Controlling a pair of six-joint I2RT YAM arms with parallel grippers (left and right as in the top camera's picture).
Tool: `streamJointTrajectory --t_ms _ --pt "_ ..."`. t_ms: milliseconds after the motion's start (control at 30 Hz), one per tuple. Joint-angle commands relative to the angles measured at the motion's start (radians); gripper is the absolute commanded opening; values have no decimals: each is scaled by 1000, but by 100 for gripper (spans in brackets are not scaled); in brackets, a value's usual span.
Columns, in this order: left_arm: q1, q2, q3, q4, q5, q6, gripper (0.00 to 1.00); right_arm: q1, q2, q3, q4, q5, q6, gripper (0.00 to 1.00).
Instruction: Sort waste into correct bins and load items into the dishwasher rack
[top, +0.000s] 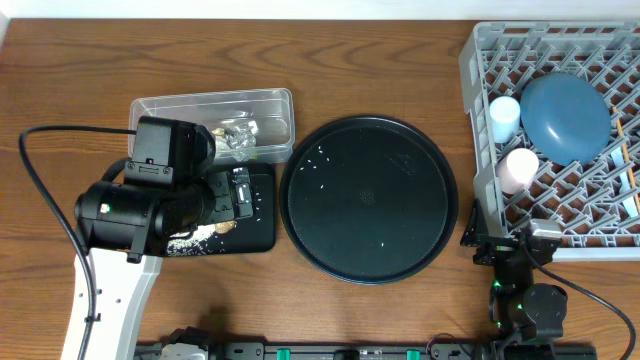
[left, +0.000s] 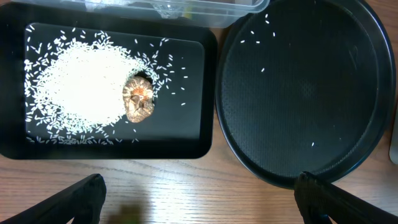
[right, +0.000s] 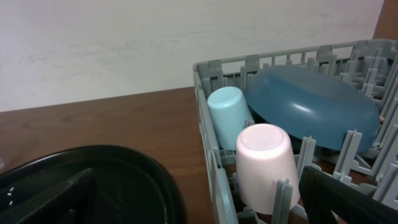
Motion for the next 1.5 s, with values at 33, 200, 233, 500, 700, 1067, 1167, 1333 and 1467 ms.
streamJointTrajectory --t_ms 33,200,233,500,700,1067,1167,1333,1467 --pt "-2 0 5 -3 -13 2 98 8 -7 -2 -3 12 -12 99" --pt "-2 0 5 -3 -13 2 98 8 -7 -2 -3 12 -12 99" --pt "-2 0 5 -3 -13 2 98 8 -7 -2 -3 12 -12 99" --pt "-2 -86 0 -3 -13 2 98 8 -7 -2 -3 12 -12 99" --pt "-2 -309 -1 -3 -13 2 98 8 -7 -2 -3 12 -12 99" --pt "-2 -738 -12 -3 -102 24 98 8 -6 -2 -4 12 -12 99" --pt "-2 -825 -42 -3 -102 24 98 8 -6 -2 -3 12 -12 99" --pt "-2 -946 -124 -3 -102 24 98 8 -6 -2 -3 12 -12 99" --pt "-1 -1028 -219 -2 -102 24 98 8 -6 -2 -3 12 -12 99"
